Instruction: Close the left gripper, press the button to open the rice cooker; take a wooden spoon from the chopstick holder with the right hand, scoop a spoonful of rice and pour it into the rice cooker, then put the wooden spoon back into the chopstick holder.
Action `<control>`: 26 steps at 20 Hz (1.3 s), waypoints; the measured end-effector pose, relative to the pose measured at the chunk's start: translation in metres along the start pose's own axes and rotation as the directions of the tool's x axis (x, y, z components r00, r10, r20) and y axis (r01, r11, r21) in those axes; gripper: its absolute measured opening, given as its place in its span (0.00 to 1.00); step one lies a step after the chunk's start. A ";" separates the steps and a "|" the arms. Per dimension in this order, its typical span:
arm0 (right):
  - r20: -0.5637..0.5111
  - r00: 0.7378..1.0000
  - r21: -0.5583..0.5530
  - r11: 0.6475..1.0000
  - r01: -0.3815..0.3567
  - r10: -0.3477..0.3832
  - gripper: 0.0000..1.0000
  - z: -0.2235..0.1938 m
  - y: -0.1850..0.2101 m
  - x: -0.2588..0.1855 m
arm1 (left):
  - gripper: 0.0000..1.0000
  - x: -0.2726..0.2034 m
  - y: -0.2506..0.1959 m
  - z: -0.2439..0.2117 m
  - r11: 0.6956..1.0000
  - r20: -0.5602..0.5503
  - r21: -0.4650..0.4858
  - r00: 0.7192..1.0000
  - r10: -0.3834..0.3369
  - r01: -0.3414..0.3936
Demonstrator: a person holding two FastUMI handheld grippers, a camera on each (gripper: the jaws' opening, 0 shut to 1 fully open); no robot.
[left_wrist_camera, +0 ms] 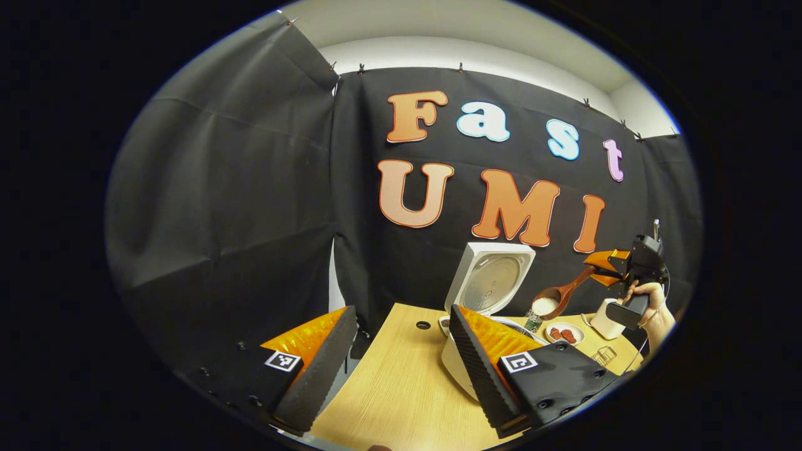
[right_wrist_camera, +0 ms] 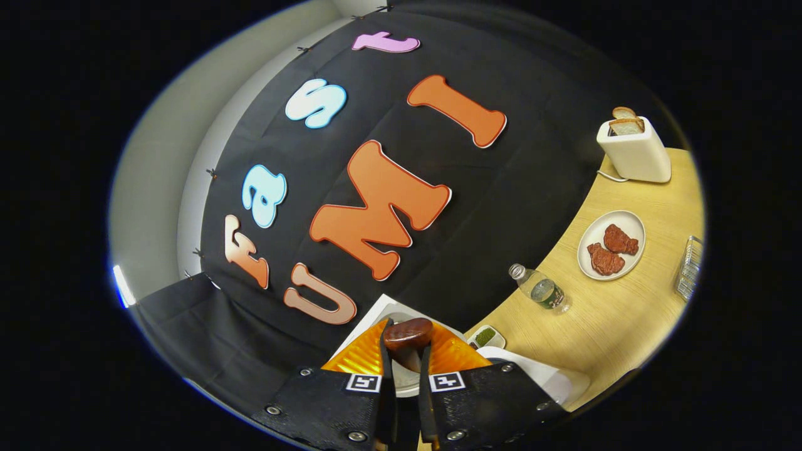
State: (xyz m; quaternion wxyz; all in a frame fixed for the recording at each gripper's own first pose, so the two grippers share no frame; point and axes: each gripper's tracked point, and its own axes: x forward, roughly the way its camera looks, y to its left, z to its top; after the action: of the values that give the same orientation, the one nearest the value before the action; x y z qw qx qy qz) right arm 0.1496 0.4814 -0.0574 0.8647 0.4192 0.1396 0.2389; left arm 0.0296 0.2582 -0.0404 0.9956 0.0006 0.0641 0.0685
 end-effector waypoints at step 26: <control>-0.021 0.999 -0.352 0.935 -0.048 0.043 0.13 -0.013 0.042 0.011 | 1.00 0.014 -0.005 -0.006 1.000 -0.015 0.002 1.000 -0.010 0.010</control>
State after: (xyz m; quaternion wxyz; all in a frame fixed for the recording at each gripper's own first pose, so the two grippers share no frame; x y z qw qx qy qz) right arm 0.1414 0.5181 -0.0324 0.9191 0.2593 0.0903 0.2825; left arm 0.0432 0.2548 -0.0483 0.9954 0.0010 0.0715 0.0635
